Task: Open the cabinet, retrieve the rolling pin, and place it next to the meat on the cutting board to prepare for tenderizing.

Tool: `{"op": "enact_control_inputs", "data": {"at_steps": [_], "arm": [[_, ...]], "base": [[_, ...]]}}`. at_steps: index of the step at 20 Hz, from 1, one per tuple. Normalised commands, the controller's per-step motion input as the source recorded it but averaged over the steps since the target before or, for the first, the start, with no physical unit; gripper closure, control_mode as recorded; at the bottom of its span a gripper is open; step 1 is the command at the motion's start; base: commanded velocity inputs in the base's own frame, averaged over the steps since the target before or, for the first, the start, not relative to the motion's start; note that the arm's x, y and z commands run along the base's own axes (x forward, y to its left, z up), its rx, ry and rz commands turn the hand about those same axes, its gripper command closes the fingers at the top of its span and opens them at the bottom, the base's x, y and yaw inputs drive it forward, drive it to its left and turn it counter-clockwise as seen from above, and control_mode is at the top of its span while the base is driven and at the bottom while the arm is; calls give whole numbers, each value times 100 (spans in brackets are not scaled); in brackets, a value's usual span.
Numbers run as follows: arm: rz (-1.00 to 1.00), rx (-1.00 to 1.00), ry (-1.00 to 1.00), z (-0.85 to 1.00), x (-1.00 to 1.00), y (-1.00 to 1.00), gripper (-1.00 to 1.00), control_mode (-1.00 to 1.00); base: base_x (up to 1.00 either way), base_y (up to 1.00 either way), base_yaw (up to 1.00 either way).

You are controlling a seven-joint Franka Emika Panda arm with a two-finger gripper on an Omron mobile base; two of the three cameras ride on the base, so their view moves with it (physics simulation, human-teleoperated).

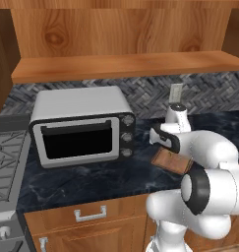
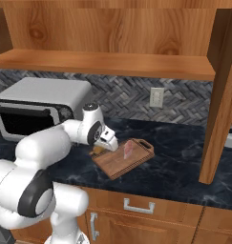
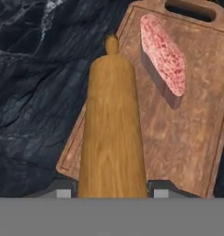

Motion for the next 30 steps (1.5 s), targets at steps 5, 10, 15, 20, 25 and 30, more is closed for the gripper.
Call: {"op": "enact_control_inputs", "data": {"at_steps": [5, 10, 15, 20, 25, 30], "arm": [[20, 0, 0, -45, 31, -24, 100, -100], [23, 0, 3, -43, 37, -14, 100, -100], [21, 0, 7, -36, 24, -11, 100, -100], [20, 2, 4, -30, 8, -12, 100, -100], [14, 1, 3, -27, 0, -4, -100, -100], [4, 0, 3, -5, 0, 0, -100, -100]], "base": [[0, 0, 0], [0, 0, 0], [0, 0, 0], [0, 0, 0], [0, 0, 0], [0, 0, 0]]}}
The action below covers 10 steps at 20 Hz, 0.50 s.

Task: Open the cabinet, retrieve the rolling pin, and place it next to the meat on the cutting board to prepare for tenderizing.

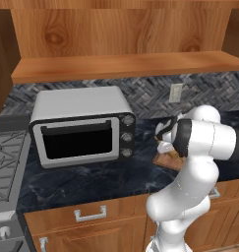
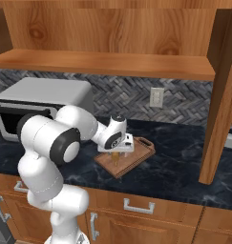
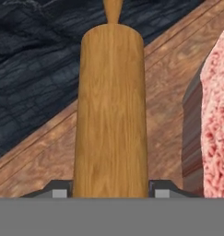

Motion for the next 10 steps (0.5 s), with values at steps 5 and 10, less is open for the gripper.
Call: {"op": "enact_control_inputs", "data": {"at_steps": [5, 10], "arm": [[0, 1, 4, 2, 0, 0, -100, -100], [0, 0, 2, 12, 0, 0, -100, -100]], "base": [[0, 0, 0], [0, 0, 0]]}}
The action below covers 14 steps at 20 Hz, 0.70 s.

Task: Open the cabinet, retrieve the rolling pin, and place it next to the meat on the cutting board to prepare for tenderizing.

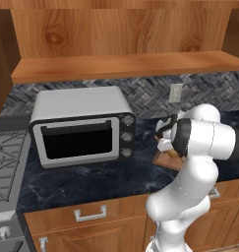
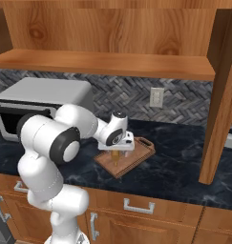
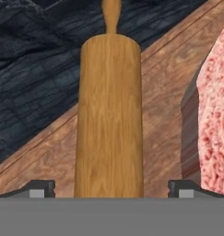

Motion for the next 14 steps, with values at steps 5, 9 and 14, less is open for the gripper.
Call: {"op": "enact_control_inputs", "data": {"at_steps": [5, 9, 14], "arm": [[0, 0, 0, 29, 4, 0, -100, -100], [0, 1, 0, 32, 1, 0, -100, -100], [0, 2, 0, 30, -5, 0, -100, -100]], "base": [[0, 0, 0], [0, 0, 0], [0, 0, 0]]}}
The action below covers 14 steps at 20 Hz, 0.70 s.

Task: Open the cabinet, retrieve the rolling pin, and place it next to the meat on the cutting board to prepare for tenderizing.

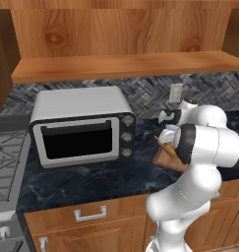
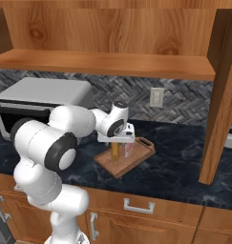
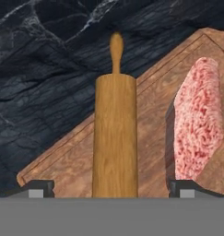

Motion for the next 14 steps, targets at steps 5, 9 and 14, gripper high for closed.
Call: {"op": "enact_control_inputs", "data": {"at_steps": [5, 9, 14], "arm": [[-1, 3, 0, 27, -16, 3, -100, -100], [-3, 2, 0, 37, -28, 4, -100, -100], [-2, 2, 0, 46, -22, 9, -100, -100]], "base": [[0, 0, 0], [0, 0, 0], [0, 0, 0]]}}
